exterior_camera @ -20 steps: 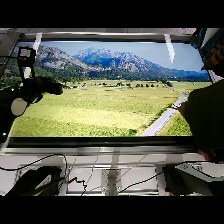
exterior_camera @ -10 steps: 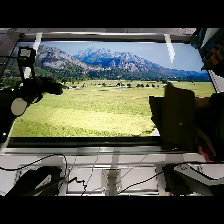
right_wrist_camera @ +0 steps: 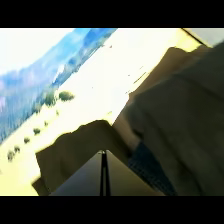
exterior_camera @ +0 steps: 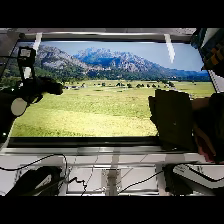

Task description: Fold the clothes and pants, and hang the long-sleeved shirts on hangers.

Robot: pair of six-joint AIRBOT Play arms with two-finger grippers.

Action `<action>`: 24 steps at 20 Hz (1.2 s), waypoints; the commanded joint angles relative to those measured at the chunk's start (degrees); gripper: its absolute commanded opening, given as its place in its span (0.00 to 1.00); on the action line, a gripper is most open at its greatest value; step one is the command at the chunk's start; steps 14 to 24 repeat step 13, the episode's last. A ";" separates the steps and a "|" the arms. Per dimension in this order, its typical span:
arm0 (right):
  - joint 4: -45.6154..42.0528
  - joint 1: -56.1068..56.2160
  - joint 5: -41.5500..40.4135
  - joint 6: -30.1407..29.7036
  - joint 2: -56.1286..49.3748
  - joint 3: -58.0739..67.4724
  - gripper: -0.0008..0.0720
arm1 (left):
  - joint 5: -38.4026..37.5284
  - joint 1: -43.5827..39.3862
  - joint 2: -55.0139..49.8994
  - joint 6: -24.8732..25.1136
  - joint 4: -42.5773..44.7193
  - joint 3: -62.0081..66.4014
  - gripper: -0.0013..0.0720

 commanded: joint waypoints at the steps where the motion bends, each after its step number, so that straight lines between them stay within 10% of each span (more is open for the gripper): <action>1: -0.42 7.04 -0.57 -6.14 -0.44 -1.27 0.08 | 0.00 0.07 0.04 0.02 0.00 -0.02 0.04; 13: -8.17 56.02 -5.05 -14.56 -4.42 -14.23 0.08 | 0.00 0.04 0.04 0.02 0.00 -0.02 0.04; 24: -8.17 56.02 -5.05 -14.56 -4.42 -14.23 0.08 | 0.00 0.04 0.04 0.02 0.00 -0.02 0.04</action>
